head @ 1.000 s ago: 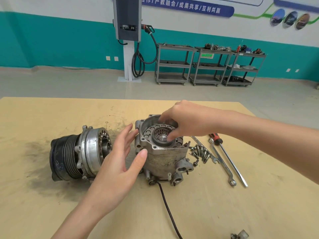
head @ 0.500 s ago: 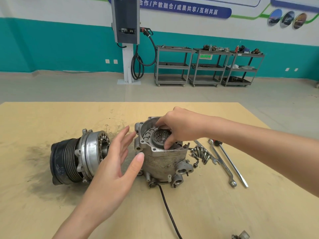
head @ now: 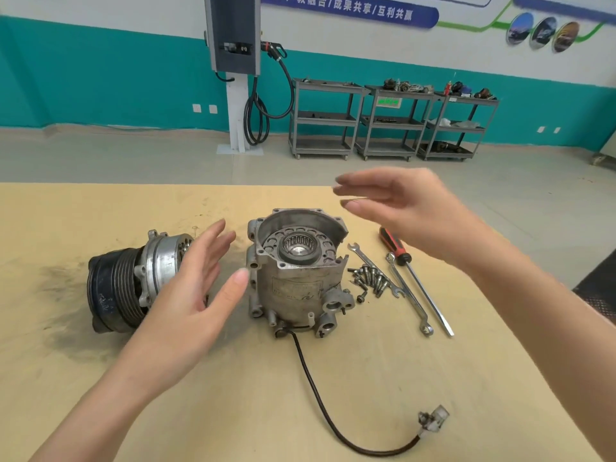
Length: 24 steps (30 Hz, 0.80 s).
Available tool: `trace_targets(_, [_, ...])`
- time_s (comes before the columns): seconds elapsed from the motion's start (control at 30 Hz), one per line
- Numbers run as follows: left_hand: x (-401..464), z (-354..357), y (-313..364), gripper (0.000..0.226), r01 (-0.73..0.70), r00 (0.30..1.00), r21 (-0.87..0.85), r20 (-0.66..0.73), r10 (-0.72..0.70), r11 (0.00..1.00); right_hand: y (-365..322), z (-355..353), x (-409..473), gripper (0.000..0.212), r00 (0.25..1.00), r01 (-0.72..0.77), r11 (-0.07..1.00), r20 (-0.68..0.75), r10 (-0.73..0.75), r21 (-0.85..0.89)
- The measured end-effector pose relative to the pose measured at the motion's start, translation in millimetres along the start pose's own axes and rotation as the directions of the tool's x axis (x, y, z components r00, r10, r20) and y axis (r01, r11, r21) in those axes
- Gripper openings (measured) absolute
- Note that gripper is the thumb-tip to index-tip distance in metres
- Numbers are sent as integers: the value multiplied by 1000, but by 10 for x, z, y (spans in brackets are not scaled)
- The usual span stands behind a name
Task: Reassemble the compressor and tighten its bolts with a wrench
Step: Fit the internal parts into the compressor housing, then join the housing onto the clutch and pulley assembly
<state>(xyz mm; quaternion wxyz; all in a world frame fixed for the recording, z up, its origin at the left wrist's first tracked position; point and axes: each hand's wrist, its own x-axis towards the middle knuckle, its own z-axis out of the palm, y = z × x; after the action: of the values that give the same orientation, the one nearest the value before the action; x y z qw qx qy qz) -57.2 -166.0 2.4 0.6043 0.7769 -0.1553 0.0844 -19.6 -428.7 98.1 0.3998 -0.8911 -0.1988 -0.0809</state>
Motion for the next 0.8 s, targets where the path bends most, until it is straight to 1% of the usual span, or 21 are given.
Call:
trace_targets(0.03, [-6,-23,-19,72,-16,1000,1,-2,16,1000,42,-45,-200,30,997,3,998,-79,2,60])
trace_targets(0.07, [-11,-52,-31,67,-40,999,0,-8,40,999,97,-74,-394,25,994,-7,998,-108,14,67])
trace_targets(0.1, [-15,-90,-35,63,-70,997,-1,-18,70,998,160,-90,-572,28,995,-35,999,-92,38,30])
trace_targets(0.17, [-14,-216,-25,56,-139,989,7,-51,139,990,298,-96,-869,45,990,-135,987,28,138,-90])
trace_targets(0.2, [-5,-304,-10,53,-163,983,16,-79,164,986,367,-85,-978,54,976,-180,973,97,194,-142])
trace_targets(0.23, [5,-399,6,51,-183,976,23,-112,185,983,428,-69,-1065,64,959,-200,960,163,233,-197])
trace_targets(0.3, [41,-568,30,45,-220,956,26,-191,221,975,479,-8,-1181,80,925,-179,939,274,262,-295])
trace_targets(0.33, [43,-687,46,40,-226,946,-4,-241,218,974,460,55,-1167,83,919,-148,938,307,248,-314])
trace_targets(0.37, [58,-784,55,35,-220,942,-81,-276,190,972,433,102,-1139,83,923,-135,939,306,235,-315])
trace_targets(0.43, [90,-925,57,30,-173,949,-278,-302,85,945,329,173,-1046,79,954,-112,958,242,178,-263])
trace_targets(0.47, [87,-1001,55,29,-143,948,-326,-317,34,935,254,213,-970,73,970,-79,974,210,125,-214])
trace_targets(0.5, [77,-1072,48,29,-106,945,-330,-328,-9,938,177,255,-884,67,981,-34,983,182,68,-181])
trace_targets(0.53, [65,-1133,41,29,-64,940,-292,-338,-41,954,92,307,-793,61,985,21,986,171,8,-168])
trace_targets(0.57, [50,-1188,24,28,-17,936,-202,-349,-55,979,-5,370,-702,57,983,77,983,179,-47,-165])
trace_targets(0.6, [36,-1240,-6,27,29,931,-68,-360,-52,997,-103,439,-610,52,975,127,978,202,-93,-167])
trace_targets(0.67, [16,-1332,-77,28,119,939,205,-342,-42,972,-283,587,-414,40,950,214,957,270,-156,-198])
trace_targets(0.7, [2,-1364,-108,34,151,953,307,-297,-56,940,-366,668,-309,43,932,259,940,311,-184,-221])
trace_targets(0.73, [-12,-1388,-133,46,171,969,382,-233,-84,908,-449,759,-200,53,913,301,923,352,-206,-240])
trace_targets(0.8, [-27,-1430,-206,71,189,982,482,-116,-152,855,-589,969,31,71,883,338,899,424,-202,-277])
